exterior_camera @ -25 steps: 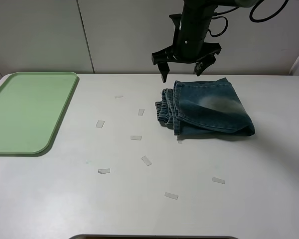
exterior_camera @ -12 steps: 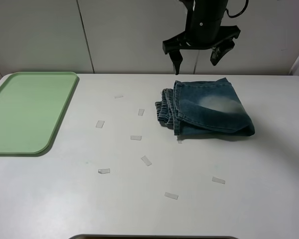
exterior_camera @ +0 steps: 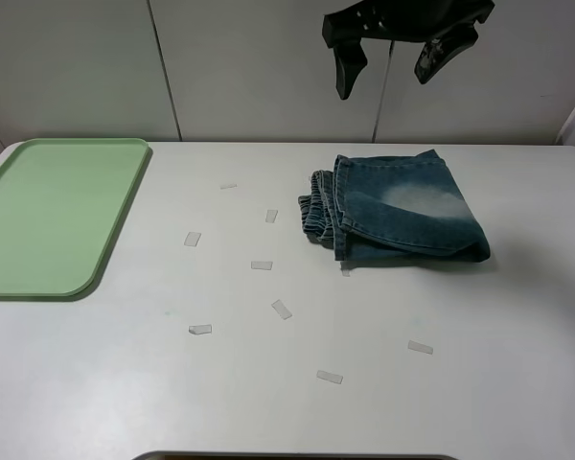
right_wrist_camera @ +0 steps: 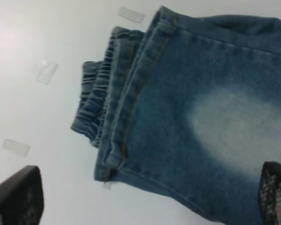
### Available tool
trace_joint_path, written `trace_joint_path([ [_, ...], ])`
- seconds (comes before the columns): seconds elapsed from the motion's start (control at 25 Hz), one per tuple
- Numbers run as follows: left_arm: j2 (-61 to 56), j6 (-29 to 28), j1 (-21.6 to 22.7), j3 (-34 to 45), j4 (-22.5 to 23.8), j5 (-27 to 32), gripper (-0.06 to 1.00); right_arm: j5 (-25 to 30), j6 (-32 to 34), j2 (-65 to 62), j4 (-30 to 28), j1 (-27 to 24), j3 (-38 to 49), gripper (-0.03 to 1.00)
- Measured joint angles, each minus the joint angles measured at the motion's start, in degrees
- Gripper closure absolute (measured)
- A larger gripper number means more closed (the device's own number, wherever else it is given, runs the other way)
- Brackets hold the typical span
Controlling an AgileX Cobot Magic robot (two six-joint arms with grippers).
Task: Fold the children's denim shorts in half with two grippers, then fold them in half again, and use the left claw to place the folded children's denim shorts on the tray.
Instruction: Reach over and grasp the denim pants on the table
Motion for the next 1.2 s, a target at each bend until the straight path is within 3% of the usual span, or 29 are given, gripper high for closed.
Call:
trace_joint_path([
  [0.28,0.0,0.0,0.0,0.0,0.0,0.0,0.03,0.1,-1.6,-5.9,1.5,0.0,4.6,0.27],
  [0.68,0.0,0.0,0.0,0.0,0.0,0.0,0.03,0.1,-1.7,-19.6,2.3,0.5,19.6,0.27],
  [1.2,0.0,0.0,0.0,0.0,0.0,0.0,0.03,0.2,-1.7,-46.8,2.7,0.5,47.8,0.27],
])
